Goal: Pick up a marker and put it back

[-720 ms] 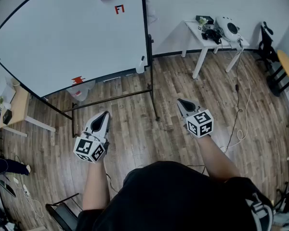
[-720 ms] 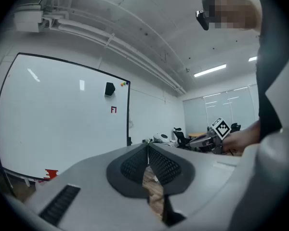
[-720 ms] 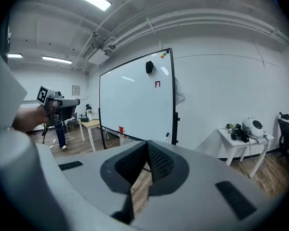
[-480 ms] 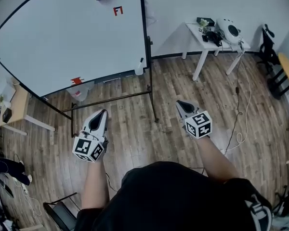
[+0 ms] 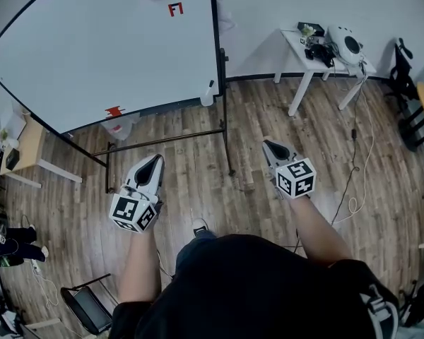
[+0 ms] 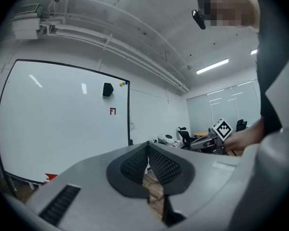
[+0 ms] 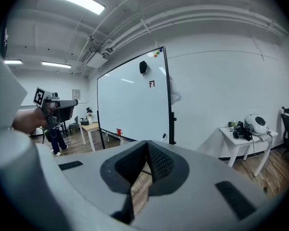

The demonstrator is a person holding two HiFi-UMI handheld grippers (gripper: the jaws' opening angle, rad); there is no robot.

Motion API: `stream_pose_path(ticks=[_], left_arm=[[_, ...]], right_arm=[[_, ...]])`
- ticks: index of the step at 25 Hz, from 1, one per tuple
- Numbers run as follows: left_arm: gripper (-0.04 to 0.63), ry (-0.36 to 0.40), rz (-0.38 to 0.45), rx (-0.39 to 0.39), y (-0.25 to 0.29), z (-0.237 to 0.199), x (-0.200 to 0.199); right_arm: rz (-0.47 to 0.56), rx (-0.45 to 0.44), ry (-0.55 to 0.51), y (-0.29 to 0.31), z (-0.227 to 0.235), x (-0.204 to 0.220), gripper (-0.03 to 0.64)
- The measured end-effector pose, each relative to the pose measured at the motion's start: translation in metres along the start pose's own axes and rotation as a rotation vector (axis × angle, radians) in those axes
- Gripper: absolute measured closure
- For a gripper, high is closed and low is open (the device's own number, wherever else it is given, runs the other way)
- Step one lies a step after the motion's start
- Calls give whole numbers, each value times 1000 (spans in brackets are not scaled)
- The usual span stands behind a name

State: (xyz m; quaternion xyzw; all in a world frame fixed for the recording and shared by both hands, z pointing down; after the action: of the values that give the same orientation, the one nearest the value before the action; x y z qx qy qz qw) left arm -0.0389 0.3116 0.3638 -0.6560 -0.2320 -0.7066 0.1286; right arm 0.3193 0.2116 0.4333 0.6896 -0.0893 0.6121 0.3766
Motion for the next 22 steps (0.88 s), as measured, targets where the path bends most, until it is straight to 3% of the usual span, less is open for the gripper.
stream_pose_path(ticks=[13, 22], left_arm=[[583, 5, -29, 27, 37, -36, 11], [583, 16, -44, 58, 66, -89, 13]], right_arm=[[14, -4, 15, 42, 10, -12, 620], [5, 22, 28, 88, 13, -31, 620]])
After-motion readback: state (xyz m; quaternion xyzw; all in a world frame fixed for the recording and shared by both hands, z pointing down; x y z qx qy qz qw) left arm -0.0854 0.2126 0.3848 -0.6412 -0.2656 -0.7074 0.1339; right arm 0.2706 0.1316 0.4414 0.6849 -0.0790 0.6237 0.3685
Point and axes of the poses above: the fingertips, and each gripper's own axes: y forward along the fingers, z to its right, x out of its underside, the point moved 7 cm from there along -y, backward along the fingers, and after that the axes turned 8 degrees about -z, right-handed, at the moved point
